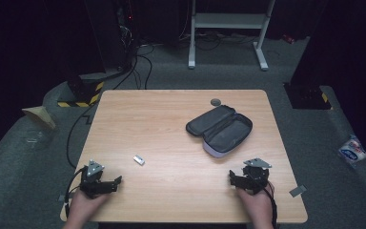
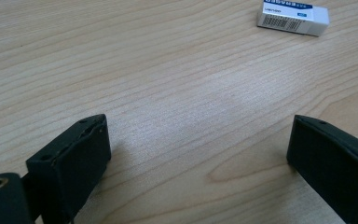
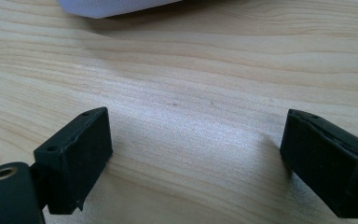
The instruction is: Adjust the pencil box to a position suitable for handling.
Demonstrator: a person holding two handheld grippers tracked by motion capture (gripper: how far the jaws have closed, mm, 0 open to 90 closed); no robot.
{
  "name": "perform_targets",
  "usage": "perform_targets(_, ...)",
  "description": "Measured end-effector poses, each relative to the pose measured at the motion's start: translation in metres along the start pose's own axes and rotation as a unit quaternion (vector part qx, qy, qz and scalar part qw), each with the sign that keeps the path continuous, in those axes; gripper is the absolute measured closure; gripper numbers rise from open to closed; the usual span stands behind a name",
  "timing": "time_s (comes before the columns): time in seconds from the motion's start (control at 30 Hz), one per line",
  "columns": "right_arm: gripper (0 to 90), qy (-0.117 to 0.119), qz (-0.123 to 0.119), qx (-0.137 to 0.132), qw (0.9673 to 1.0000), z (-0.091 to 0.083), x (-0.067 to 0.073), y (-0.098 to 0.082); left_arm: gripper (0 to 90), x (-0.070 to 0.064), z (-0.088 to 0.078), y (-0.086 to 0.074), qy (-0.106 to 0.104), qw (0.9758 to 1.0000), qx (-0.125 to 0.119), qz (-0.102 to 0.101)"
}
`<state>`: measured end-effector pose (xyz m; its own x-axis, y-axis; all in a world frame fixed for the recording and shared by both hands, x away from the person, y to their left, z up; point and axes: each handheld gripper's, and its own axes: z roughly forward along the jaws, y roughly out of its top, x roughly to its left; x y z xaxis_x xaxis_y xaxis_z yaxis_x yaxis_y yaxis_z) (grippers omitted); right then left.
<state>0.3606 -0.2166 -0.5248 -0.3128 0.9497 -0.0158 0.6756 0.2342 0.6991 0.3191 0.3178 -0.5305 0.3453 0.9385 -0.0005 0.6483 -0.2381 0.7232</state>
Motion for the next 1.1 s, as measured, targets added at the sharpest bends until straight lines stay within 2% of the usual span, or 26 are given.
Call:
perform_targets(0.1,8.6,0.0,0.0,0.0,1.0,0.0,0.0,0.0,10.1,0.0,0.0,0.0,0.003,1.0,-0.004,-0.006)
perform_targets(0.5,11.1,0.001,0.002,-0.003,1.0,-0.001,0.0,-0.001,15.4,-0.002,-0.001,0.0,0.011,0.9999,-0.01,-0.003)
perform_targets(0.77,13.9,0.01,0.005,-0.004,0.9999,-0.004,-0.002,0.0,15.3,-0.002,0.0,0.001,0.008,0.9999,-0.01,-0.008)
perform_targets(1.1,17.9,0.021,-0.002,-0.032,0.9993,-0.013,0.001,0.004,15.0,-0.001,-0.001,0.0,0.003,0.9999,-0.01,-0.003)
